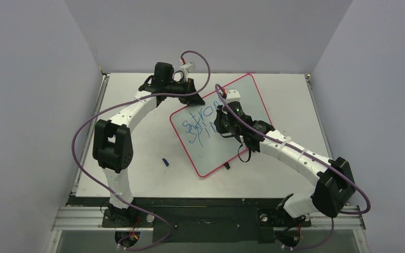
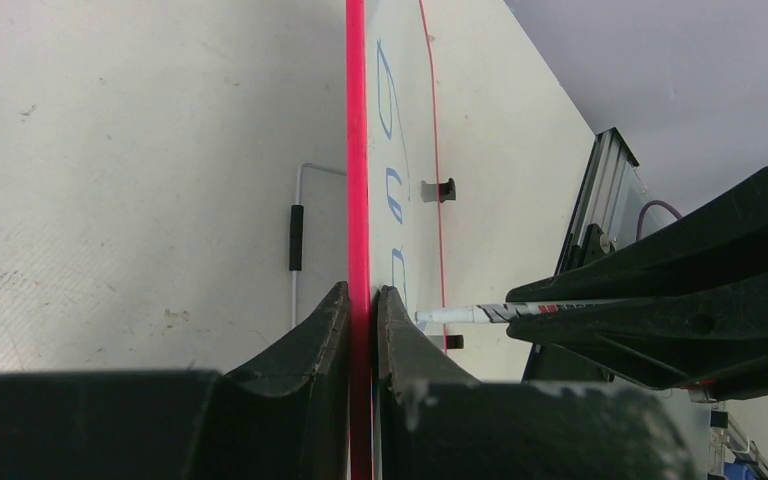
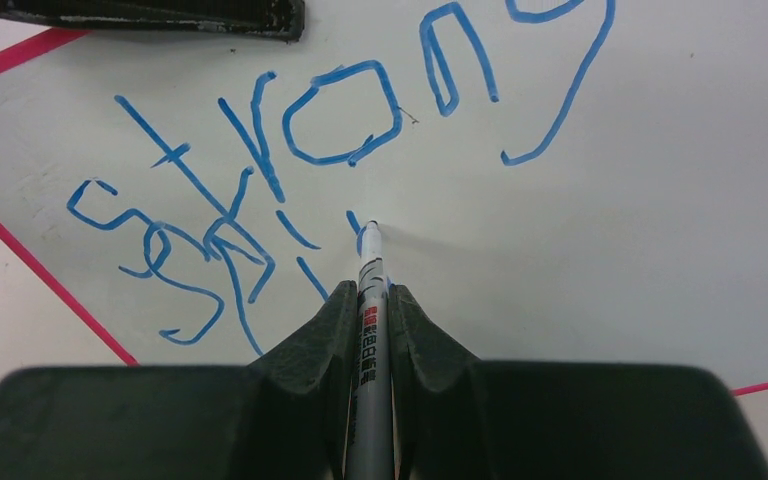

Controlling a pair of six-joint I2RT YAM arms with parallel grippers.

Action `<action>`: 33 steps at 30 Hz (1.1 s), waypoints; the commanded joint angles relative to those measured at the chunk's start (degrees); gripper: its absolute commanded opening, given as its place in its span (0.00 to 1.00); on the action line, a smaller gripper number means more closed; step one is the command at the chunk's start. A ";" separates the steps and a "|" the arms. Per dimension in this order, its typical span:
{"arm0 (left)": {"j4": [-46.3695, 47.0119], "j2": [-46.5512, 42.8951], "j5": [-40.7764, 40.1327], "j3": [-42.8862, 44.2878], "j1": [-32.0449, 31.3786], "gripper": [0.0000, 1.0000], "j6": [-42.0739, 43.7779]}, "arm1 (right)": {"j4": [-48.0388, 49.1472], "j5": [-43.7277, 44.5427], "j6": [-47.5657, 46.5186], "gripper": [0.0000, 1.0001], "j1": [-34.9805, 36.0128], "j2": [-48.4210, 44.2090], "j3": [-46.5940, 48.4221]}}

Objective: Write a sentence on the whiteboard

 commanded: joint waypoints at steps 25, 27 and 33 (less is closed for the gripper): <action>1.15 -6.88 -1.53 -2.78 -1.37 0.00 6.07 | 1.13 6.29 -3.98 0.00 -4.66 -17.81 -7.13; 1.80 -7.67 -2.16 -3.30 -1.43 0.00 5.87 | 1.44 6.96 -5.15 0.00 -5.20 -19.00 -8.10; 1.89 -8.96 -4.40 -3.87 -1.44 0.00 5.73 | 3.19 8.11 -9.09 0.00 -5.97 -20.29 -10.62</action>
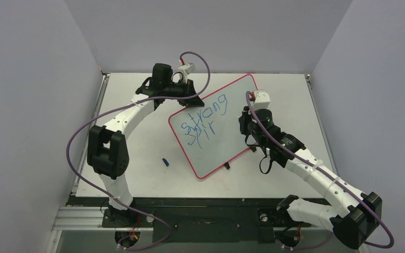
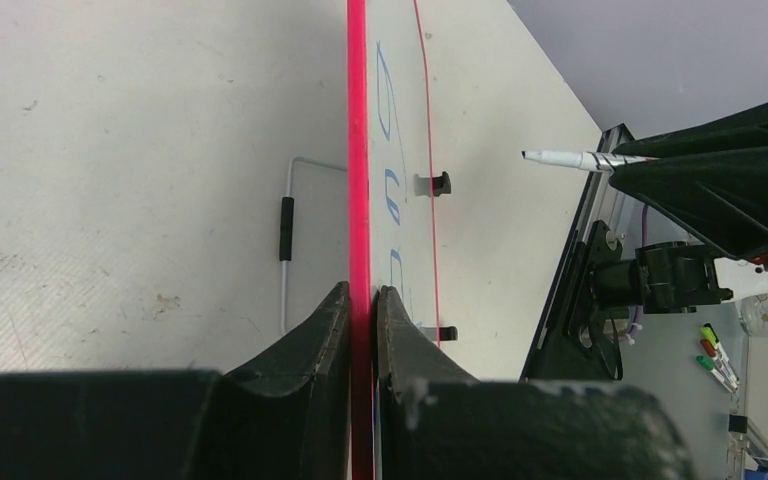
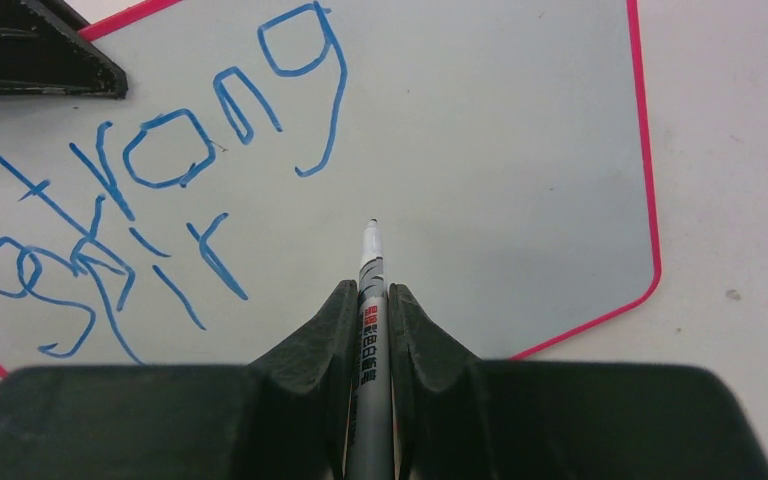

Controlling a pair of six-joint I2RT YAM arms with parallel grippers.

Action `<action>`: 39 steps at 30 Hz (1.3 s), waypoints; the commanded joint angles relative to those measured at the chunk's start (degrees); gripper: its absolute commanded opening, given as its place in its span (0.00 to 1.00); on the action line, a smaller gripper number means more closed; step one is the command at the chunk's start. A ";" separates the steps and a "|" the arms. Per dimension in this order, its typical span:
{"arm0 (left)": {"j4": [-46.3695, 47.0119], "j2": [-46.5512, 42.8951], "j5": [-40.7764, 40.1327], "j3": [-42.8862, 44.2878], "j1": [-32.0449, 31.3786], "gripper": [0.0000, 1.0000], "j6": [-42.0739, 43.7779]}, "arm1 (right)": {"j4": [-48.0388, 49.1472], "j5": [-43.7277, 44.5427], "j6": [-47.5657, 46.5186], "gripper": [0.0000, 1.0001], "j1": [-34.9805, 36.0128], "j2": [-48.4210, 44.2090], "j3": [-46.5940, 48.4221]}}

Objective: Write a sentence on the whiteboard

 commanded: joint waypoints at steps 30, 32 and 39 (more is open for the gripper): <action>7.97 -7.22 -3.04 -6.92 -0.52 0.00 3.84 | 3.74 -3.86 -2.99 0.00 -0.96 -5.63 -4.47; 8.63 -7.35 -3.01 -7.32 -0.48 0.00 3.58 | 4.84 -4.77 -1.84 0.00 -0.90 -5.78 -5.22; 9.32 -7.58 -2.91 -7.74 -0.83 0.00 3.13 | 9.59 -11.50 0.52 0.00 -0.39 -3.70 -5.36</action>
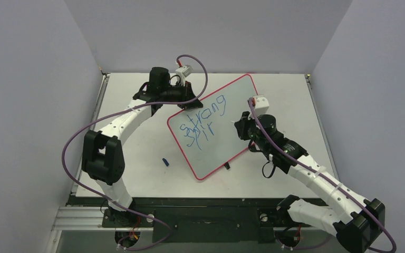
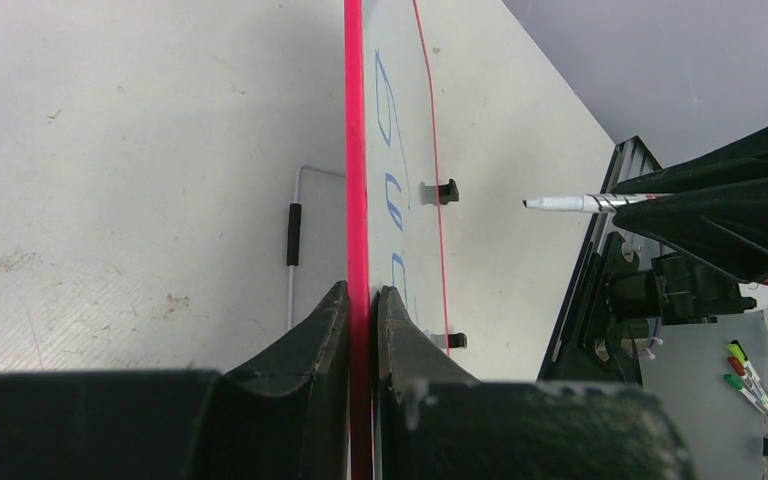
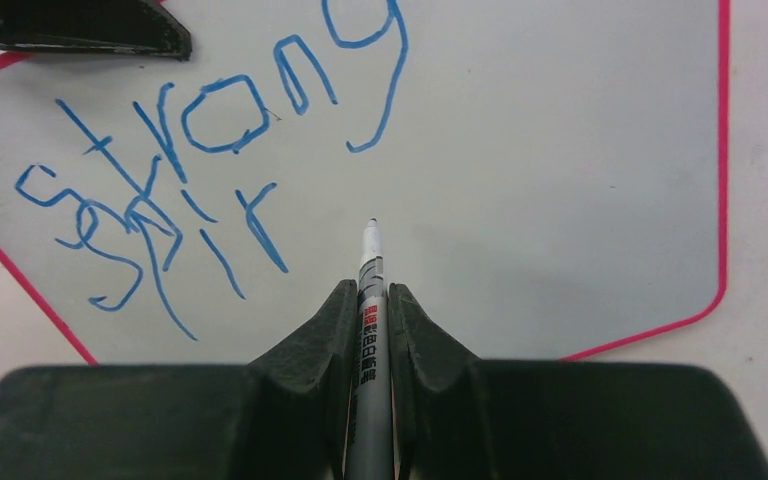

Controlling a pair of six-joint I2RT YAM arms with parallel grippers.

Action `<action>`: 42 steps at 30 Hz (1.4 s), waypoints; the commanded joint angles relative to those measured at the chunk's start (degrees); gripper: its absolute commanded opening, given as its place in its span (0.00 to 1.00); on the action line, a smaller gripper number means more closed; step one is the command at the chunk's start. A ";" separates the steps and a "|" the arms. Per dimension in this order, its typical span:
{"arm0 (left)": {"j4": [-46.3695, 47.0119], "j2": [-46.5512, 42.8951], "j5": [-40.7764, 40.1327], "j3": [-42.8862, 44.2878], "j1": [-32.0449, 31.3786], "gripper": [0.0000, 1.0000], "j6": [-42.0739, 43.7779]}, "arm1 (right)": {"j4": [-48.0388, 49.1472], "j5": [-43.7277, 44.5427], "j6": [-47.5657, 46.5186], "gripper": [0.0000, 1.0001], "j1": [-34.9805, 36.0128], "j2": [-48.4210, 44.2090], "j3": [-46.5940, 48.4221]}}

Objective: Write a sentence on the whiteboard

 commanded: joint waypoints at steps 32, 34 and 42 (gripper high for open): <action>3.64 -2.91 -0.23 -1.15 -0.52 0.00 3.87 | 9.80 -3.17 2.26 0.00 3.42 15.25 7.56; 3.64 -2.94 -0.19 -1.15 -0.52 0.00 3.87 | 9.82 -2.87 2.21 0.00 3.48 15.57 7.55; 3.65 -3.09 -0.08 -1.15 -0.59 0.00 3.88 | 9.55 -2.42 2.26 0.00 3.47 16.20 6.50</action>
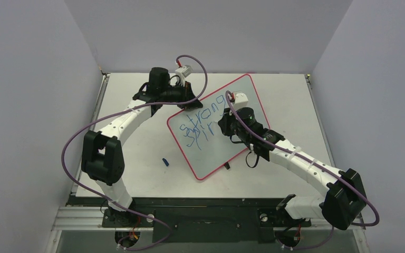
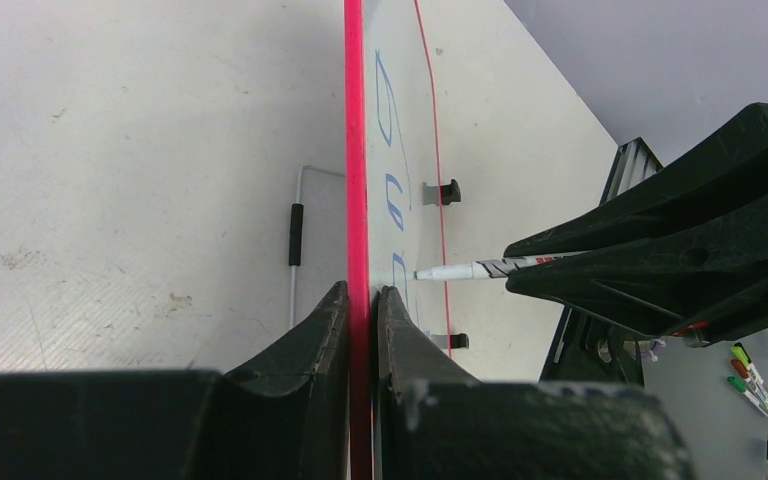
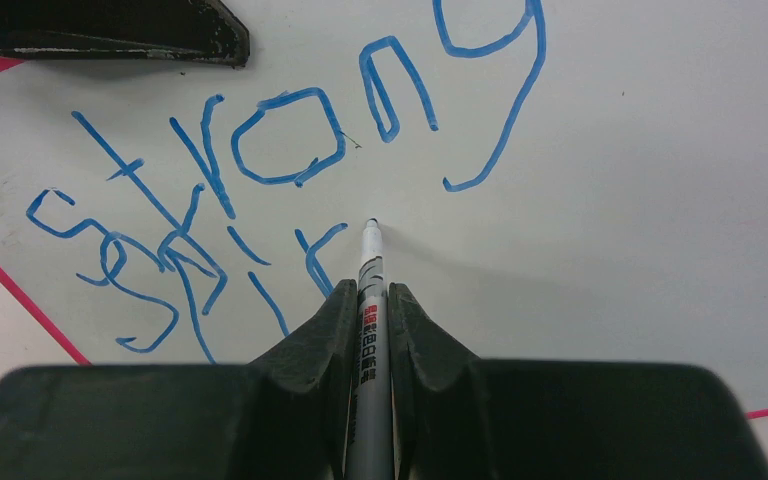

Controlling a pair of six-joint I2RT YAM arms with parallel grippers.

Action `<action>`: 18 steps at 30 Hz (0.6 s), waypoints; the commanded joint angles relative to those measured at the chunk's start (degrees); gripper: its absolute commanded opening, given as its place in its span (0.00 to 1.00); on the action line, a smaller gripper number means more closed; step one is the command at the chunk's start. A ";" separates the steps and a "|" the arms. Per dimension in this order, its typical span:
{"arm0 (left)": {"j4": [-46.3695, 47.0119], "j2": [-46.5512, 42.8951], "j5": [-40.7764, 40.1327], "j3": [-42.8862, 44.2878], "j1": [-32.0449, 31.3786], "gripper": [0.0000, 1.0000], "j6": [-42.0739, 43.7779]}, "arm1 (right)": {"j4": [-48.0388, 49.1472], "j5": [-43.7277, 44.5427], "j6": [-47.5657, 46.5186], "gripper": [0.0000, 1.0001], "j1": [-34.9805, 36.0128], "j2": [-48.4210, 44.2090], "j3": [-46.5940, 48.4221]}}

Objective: Write a sentence on the whiteboard

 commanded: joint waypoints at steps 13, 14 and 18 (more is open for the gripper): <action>3.17 -2.96 0.22 -0.58 -0.56 0.00 3.98 | 0.67 3.37 0.66 0.00 0.88 -2.26 -4.34; 3.16 -3.04 0.20 -0.58 -0.58 0.00 3.98 | 0.59 3.43 0.67 0.00 0.95 -2.41 -4.85; 3.20 -3.08 0.22 -0.58 -0.61 0.00 4.03 | -0.11 3.76 1.03 0.00 1.07 -3.50 -6.26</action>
